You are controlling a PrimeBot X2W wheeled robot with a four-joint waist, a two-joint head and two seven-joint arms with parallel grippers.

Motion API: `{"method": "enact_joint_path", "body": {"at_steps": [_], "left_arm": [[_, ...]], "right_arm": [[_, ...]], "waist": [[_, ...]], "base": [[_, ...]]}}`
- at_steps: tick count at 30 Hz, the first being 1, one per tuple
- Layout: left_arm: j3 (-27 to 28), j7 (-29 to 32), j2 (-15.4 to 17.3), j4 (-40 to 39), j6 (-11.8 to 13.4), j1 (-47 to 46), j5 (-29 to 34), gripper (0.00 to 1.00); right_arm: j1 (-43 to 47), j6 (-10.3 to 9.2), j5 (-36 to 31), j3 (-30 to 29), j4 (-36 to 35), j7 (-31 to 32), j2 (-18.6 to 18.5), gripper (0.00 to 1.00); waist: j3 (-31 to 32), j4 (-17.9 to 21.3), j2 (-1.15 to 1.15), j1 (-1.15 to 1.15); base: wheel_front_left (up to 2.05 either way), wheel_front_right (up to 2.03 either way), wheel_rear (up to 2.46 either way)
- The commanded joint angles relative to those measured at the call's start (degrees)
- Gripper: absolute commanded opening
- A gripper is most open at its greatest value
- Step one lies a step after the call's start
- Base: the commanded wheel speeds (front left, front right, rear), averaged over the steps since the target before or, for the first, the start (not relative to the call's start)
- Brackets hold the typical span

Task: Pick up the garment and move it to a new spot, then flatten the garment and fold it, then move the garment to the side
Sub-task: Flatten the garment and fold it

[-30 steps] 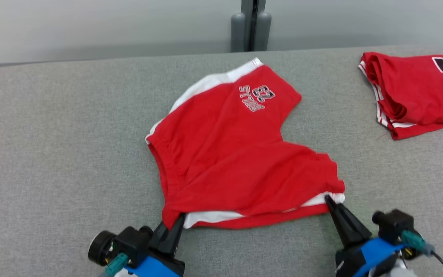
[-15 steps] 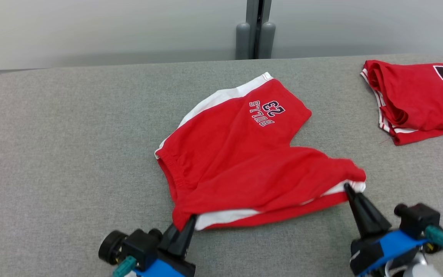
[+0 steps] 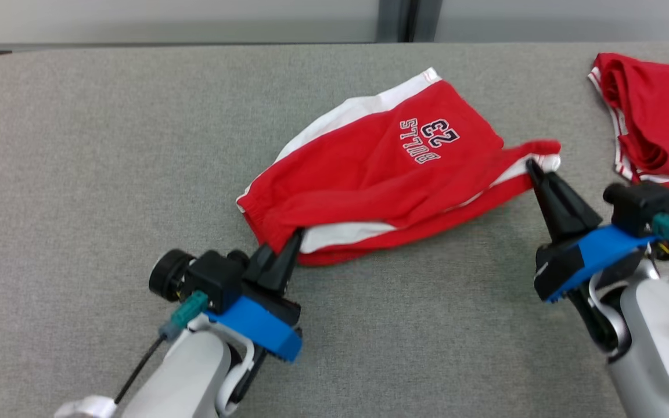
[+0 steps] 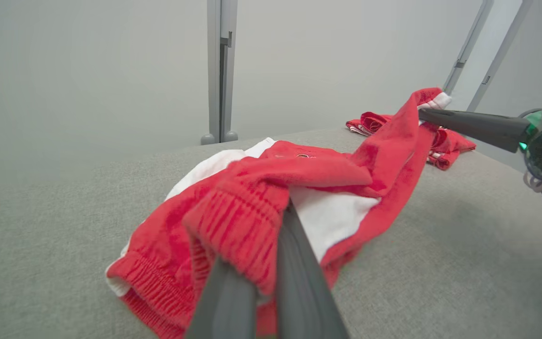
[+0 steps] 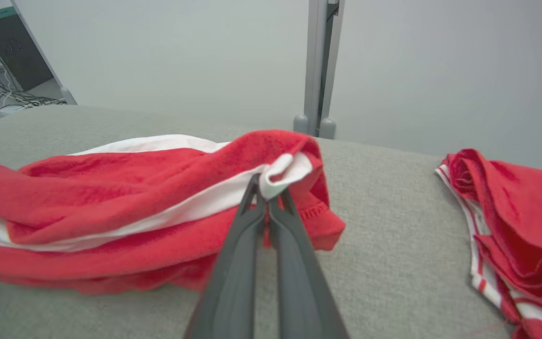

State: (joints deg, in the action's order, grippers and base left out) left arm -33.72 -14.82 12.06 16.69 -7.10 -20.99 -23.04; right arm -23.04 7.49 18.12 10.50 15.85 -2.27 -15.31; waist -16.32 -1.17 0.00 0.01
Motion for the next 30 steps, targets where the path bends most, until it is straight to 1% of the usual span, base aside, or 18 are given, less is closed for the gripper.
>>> {"method": "enact_joint_path", "body": {"at_steps": [1, 3, 4, 10, 16, 24, 29, 30], "left_arm": [[0.3, -0.2, -0.4, 1.4, -0.3, -2.7, -0.7, 0.0], [0.4, -0.3, -0.7, 2.7, -0.4, -5.1, -1.4, 0.0], [0.4, -0.3, -0.7, 2.7, -0.4, -5.1, -1.4, 0.0], [0.2, -0.4, -1.6, 7.0, -0.5, -11.4, -3.0, 0.0], [0.6, -0.4, -2.3, 9.5, -0.5, -16.0, -4.3, 0.0], [1.8, -0.4, -3.4, 11.3, -0.4, -18.8, -4.6, 0.0], [2.9, -0.4, -4.2, 12.1, -0.4, -18.5, -4.1, 0.0], [3.0, -0.4, -4.3, 12.4, -0.4, -18.2, -4.1, 0.0]], "right_arm": [[-3.5, 0.01, 0.0, 0.2, 1.4, 0.4, -0.3, 0.0], [-6.3, 0.01, 0.1, 0.6, 3.3, 1.1, -0.4, 0.0], [-6.3, 0.01, 0.1, 0.6, 3.3, 1.1, -0.4, 0.0], [-15.4, 0.01, 0.1, 2.0, 10.3, 1.6, -0.5, 0.0], [-24.1, 0.01, -0.3, 3.6, 17.8, 1.1, -0.3, 0.0], [-33.1, 0.01, -0.7, 5.6, 27.4, -0.6, 1.7, 0.0], [-36.8, 0.01, -0.9, 6.9, 33.1, -2.2, 2.9, 0.0], [-37.3, 0.01, -0.9, 7.1, 34.1, -2.6, 3.0, 0.15]], "waist": [[-1.9, -1.1, 0.0, -0.01], [-3.2, -1.5, 0.0, -0.01], [-3.2, -1.5, 0.0, -0.01], [-6.5, -2.9, 0.0, -0.01], [-9.3, -4.1, 0.0, -0.01], [-11.8, -4.9, 0.0, -0.01], [-12.4, -5.5, 0.0, -0.01], [-12.4, -5.5, 0.0, -0.01]], "base": [[0.0, 0.0, 0.0], [0.0, 0.0, 0.0], [0.0, 0.0, 0.0], [0.0, 0.0, 0.0], [0.0, 0.0, 0.0], [0.0, 0.0, 0.0], [0.0, 0.0, 0.0], [0.0, 0.0, 0.0]]}}
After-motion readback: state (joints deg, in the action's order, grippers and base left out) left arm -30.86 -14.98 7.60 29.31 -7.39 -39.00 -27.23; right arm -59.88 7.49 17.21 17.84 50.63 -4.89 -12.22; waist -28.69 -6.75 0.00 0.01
